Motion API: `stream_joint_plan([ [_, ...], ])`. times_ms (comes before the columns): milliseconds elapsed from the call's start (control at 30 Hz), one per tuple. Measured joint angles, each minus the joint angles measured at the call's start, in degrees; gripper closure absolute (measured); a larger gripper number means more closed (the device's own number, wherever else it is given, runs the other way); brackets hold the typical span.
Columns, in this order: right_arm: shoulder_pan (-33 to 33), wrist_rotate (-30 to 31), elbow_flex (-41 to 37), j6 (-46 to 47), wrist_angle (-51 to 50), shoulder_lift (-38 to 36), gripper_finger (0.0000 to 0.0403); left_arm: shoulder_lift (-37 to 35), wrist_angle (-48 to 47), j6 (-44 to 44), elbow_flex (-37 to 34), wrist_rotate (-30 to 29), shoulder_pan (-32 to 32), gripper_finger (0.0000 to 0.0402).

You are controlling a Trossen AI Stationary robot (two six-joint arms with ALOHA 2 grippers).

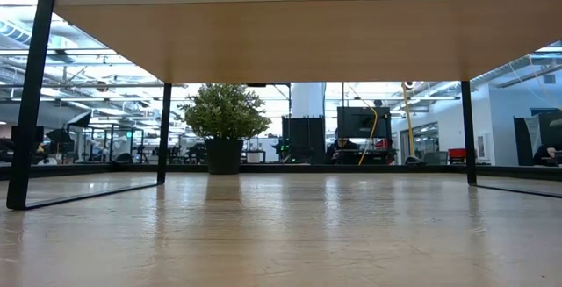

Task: Pick & Place candle stick holders
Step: Put the candle holder on the shelf aligned with the other candle holder

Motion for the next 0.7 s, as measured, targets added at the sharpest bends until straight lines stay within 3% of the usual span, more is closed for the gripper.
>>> stream_joint_plan([
  [700,-0.50,-1.03,0.07,0.24,0.42,0.44,0.0353,1.80,2.27,-0.41,0.04,3.02,0.73,0.0387],
])
